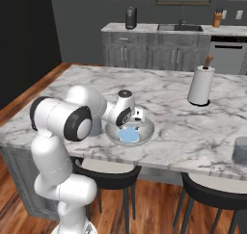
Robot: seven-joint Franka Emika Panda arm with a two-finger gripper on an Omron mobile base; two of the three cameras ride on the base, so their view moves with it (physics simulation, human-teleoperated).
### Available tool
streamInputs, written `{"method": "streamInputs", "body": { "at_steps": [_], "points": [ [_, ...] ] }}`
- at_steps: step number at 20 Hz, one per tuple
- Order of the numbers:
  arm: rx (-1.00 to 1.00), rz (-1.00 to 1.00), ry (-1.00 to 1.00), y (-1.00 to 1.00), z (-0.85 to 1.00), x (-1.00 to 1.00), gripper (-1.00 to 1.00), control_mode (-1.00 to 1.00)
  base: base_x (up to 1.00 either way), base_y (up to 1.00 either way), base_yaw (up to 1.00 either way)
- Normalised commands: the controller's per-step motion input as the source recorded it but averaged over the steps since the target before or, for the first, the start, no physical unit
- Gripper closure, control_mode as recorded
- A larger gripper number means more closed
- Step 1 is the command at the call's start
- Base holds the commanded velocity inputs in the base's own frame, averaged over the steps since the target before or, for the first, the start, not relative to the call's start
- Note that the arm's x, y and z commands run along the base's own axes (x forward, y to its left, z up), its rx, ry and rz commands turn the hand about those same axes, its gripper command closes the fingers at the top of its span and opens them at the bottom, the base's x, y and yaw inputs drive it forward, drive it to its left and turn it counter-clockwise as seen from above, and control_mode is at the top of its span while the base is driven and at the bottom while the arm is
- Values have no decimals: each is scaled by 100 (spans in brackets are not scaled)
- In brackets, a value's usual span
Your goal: There are four ice cubes in the ice bowl. Place two ice cubes in each glass of water.
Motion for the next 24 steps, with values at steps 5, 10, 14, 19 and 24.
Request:
{"method": "streamInputs", "body": {
  "at_steps": [5, 10, 14, 19, 24],
  "points": [
    [0, 0, 0, -1, -11, 31, -100, -100, 0, 0, 0],
    [-1, 0, 0, -13, -25, 16, -100, -100, 0, 0, 0],
    [-2, 0, 0, -10, -27, 0, -100, -100, 0, 0, 0],
    [-4, 0, 0, 0, -26, 0, -100, -100, 0, 0, 0],
    [-1, 0, 9, 0, -18, -2, 100, -100, 0, 0, 0]
  ]
}}
